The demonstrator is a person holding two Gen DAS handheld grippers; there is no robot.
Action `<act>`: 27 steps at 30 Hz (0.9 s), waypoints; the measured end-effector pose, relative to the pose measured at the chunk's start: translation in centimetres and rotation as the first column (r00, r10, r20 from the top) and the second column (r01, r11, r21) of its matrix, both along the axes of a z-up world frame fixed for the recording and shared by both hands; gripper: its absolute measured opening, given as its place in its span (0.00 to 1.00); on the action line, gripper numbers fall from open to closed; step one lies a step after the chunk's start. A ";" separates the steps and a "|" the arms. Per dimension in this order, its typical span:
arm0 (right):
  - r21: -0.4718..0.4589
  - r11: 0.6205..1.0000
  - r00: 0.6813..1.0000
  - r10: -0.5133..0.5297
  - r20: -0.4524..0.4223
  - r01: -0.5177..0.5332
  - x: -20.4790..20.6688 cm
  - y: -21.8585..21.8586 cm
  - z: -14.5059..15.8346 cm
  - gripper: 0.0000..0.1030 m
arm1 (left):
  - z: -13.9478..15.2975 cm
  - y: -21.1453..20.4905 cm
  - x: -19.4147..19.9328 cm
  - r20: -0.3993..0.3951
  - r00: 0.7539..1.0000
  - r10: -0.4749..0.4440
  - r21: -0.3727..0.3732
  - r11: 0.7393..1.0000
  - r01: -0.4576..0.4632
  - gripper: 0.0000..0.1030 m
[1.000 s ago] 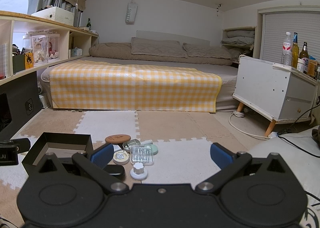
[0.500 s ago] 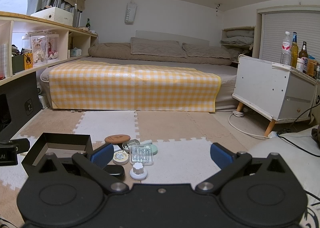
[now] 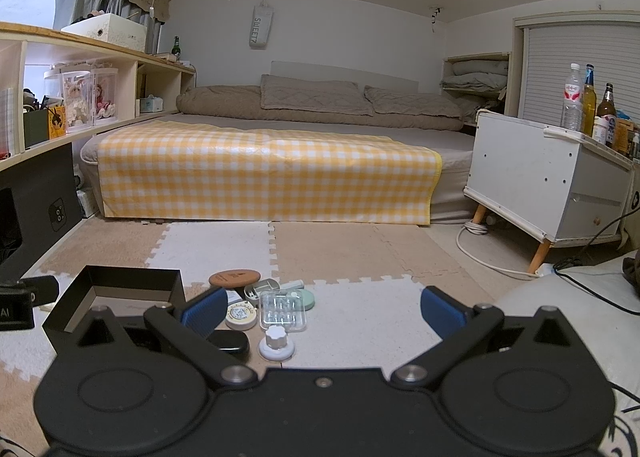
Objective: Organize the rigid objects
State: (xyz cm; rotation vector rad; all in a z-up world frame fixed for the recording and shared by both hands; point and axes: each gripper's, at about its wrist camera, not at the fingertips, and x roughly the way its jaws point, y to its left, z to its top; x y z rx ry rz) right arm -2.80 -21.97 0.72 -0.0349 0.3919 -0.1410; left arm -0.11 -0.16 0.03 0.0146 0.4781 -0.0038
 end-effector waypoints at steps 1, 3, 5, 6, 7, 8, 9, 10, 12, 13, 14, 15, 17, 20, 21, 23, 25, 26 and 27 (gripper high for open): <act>0.000 1.000 1.000 0.000 0.000 0.000 0.0 0.0 0.0 1.00 | 0.0 0.0 0.0 0.000 1.000 0.000 0.000 1.000 0.000 1.00; 0.000 1.000 1.000 0.000 0.000 0.000 0.0 0.0 0.0 1.00 | 0.0 0.0 0.0 0.000 1.000 0.000 0.000 1.000 0.000 1.00; 0.000 1.000 1.000 0.000 0.000 0.000 0.0 0.0 0.0 1.00 | 0.0 0.0 0.0 0.001 1.000 0.000 -0.001 1.000 0.000 1.00; 0.001 1.000 1.000 0.000 0.000 0.000 0.0 0.0 0.0 1.00 | 0.0 0.0 0.0 0.002 1.000 0.000 -0.002 1.000 0.000 1.00; 0.000 1.000 1.000 0.000 0.000 0.000 0.0 0.0 0.0 1.00 | 0.0 0.0 0.0 0.002 1.000 0.000 -0.003 1.000 0.000 1.00; 0.000 1.000 1.000 0.000 0.000 0.000 0.0 0.0 0.0 1.00 | 0.0 -0.1 0.0 0.003 1.000 0.001 -0.003 1.000 -0.001 1.00; 0.000 1.000 1.000 0.000 0.000 0.000 0.0 0.0 0.0 1.00 | 0.1 -0.1 0.0 0.003 1.000 0.001 -0.003 1.000 -0.001 1.00; 0.000 1.000 1.000 0.001 0.000 -0.001 0.0 0.0 0.0 1.00 | 0.3 0.1 -0.1 0.005 1.000 0.002 -0.004 1.000 -0.002 1.00; 0.000 1.000 1.000 0.000 0.000 0.000 0.0 0.0 0.0 1.00 | 0.6 0.2 -0.2 0.008 1.000 0.004 -0.007 1.000 -0.004 1.00; 0.000 1.000 1.000 0.000 0.000 0.000 0.0 0.0 0.0 1.00 | 0.6 0.2 -0.2 0.010 1.000 0.004 -0.007 1.000 -0.004 1.00; 0.000 1.000 1.000 -0.001 0.000 0.001 0.0 0.0 0.0 1.00 | 0.7 0.2 -0.2 0.010 1.000 0.000 -0.011 1.000 0.000 1.00; 0.001 1.000 1.000 -0.002 0.001 0.002 0.0 0.0 0.0 1.00 | 0.7 0.2 -0.2 0.011 1.000 -0.003 -0.016 1.000 0.003 1.00; 0.002 1.000 1.000 -0.002 0.003 0.002 -0.1 -0.1 0.0 1.00 | 0.8 0.3 -0.2 0.014 1.000 -0.002 -0.018 1.000 0.003 1.00; 0.006 1.000 1.000 -0.004 0.006 0.004 0.0 -0.2 0.1 1.00 | 0.9 0.3 -0.1 0.017 1.000 0.001 -0.022 1.000 -0.001 1.00; 0.008 1.000 1.000 -0.002 0.008 0.002 0.0 -0.2 0.1 1.00 | 1.0 0.3 0.0 0.018 1.000 0.003 -0.025 1.000 -0.002 1.00; 0.014 1.000 1.000 -0.001 0.010 0.001 0.1 -0.3 0.2 1.00 | 1.2 0.4 0.1 0.027 1.000 0.008 -0.032 0.999 -0.008 1.00; 0.026 1.000 1.000 0.000 0.008 0.000 0.3 -0.5 0.4 1.00 | 1.5 0.5 0.3 0.040 0.999 0.016 -0.033 0.999 -0.015 1.00; 0.036 0.999 1.000 0.000 0.005 0.000 0.5 -0.6 0.5 1.00 | 1.6 0.5 0.4 0.047 0.999 0.020 -0.036 0.999 -0.018 1.00; 0.047 0.999 1.000 -0.001 0.003 0.000 0.6 -0.8 0.7 1.00 | 1.8 0.6 0.5 0.054 0.998 0.018 -0.038 0.999 -0.016 1.00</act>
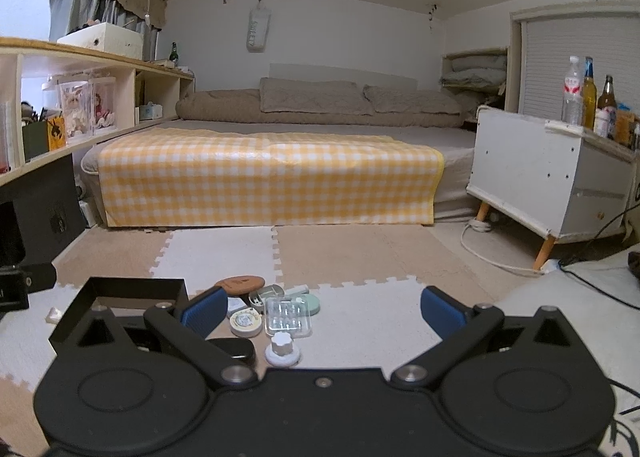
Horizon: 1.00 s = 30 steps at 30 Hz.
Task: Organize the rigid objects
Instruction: 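Lower the right gripper onto the cork coaster and close on it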
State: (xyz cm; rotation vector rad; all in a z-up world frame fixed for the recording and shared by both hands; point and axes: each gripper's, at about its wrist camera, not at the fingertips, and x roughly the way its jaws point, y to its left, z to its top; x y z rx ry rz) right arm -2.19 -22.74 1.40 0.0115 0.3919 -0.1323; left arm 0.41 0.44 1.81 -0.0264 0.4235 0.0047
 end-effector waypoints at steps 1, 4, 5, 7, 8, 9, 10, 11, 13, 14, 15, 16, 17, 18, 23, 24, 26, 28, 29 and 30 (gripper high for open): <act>0.010 1.000 1.000 0.001 -0.001 -0.001 0.3 -0.2 0.1 1.00 | 0.2 0.1 0.2 0.002 1.000 0.002 -0.003 1.000 -0.002 1.00; 0.033 0.999 1.000 0.010 0.005 -0.010 1.2 -0.7 0.6 1.00 | 0.8 0.5 1.1 0.006 1.000 0.016 -0.024 1.000 -0.016 1.00; 0.032 0.999 1.000 0.015 0.010 -0.015 1.6 -0.7 0.8 1.00 | 1.0 0.7 1.4 0.007 1.000 0.020 -0.030 0.999 -0.020 1.00; 0.024 0.999 0.999 0.025 0.023 -0.026 2.4 -0.8 1.1 1.00 | 1.5 0.9 2.2 0.012 1.000 0.028 -0.038 0.999 -0.028 1.00; 0.019 0.999 0.999 0.034 0.031 -0.035 2.9 -0.8 1.3 1.00 | 1.8 1.0 2.6 0.015 0.999 0.030 -0.038 0.999 -0.029 1.00; 0.014 0.999 0.998 0.040 0.037 -0.041 3.3 -0.8 1.4 1.00 | 2.1 1.1 3.2 0.019 0.999 0.032 -0.034 0.999 -0.032 1.00; 0.008 0.999 0.998 0.049 0.043 -0.049 4.0 -0.8 1.6 1.00 | 2.5 1.2 3.8 0.026 0.999 0.038 -0.029 0.999 -0.038 1.00; 0.004 0.998 0.997 0.063 0.043 -0.064 4.7 -0.8 1.7 1.00 | 2.8 1.2 4.4 0.033 0.998 0.046 -0.024 0.999 -0.046 1.00; 0.005 0.996 0.996 0.086 0.037 -0.087 6.3 -0.8 1.9 1.00 | 3.4 1.4 6.1 0.040 0.998 0.048 -0.030 0.998 -0.047 1.00; 0.007 0.995 0.995 0.094 0.034 -0.095 7.0 -0.7 1.9 1.00 | 3.6 1.5 7.0 0.032 0.998 0.048 -0.034 0.998 -0.047 1.00; 0.007 0.995 0.994 0.101 0.031 -0.101 7.7 -0.6 1.9 1.00 | 3.8 1.7 8.0 0.022 0.998 0.050 -0.034 0.998 -0.049 1.00; 0.009 0.994 0.993 0.111 0.025 -0.111 8.7 -0.6 1.9 1.00 | 3.9 1.8 9.0 0.012 0.999 0.053 -0.030 0.998 -0.053 1.00; 0.011 0.992 0.992 0.122 0.024 -0.123 9.5 -0.5 1.9 1.00 | 3.9 1.9 9.9 0.008 0.999 0.053 -0.023 0.998 -0.053 1.00; 0.015 0.991 0.990 0.136 0.023 -0.136 10.2 -0.5 1.9 1.00 | 3.7 2.0 10.6 0.009 0.998 0.059 -0.012 0.998 -0.058 1.00; 0.028 0.981 0.981 0.195 0.000 -0.194 14.5 0.0 0.9 1.00 | 2.7 3.4 14.4 -0.016 0.995 0.101 0.009 0.995 -0.101 1.00; 0.034 0.978 0.979 0.204 -0.007 -0.204 15.4 0.1 0.7 1.00 | 2.3 3.7 15.2 -0.028 0.994 0.109 0.015 0.994 -0.109 1.00; 0.045 0.977 0.978 0.209 -0.017 -0.208 17.3 0.4 0.2 1.00 | 1.3 4.6 16.5 -0.060 0.990 0.130 0.028 0.991 -0.128 1.00; 0.038 0.976 0.976 0.217 -0.023 -0.216 18.9 0.6 -0.4 1.00 | 0.2 5.7 17.3 -0.098 0.986 0.139 0.022 0.990 -0.137 0.98; 0.024 0.975 0.975 0.222 -0.029 -0.222 19.9 0.9 -0.8 1.00 | -0.3 6.3 17.7 -0.119 0.983 0.140 0.016 0.990 -0.139 0.97; 0.011 0.974 0.973 0.229 -0.035 -0.228 20.7 1.1 -1.2 1.00 | -0.9 6.9 18.2 -0.147 0.979 0.140 0.012 0.990 -0.140 0.94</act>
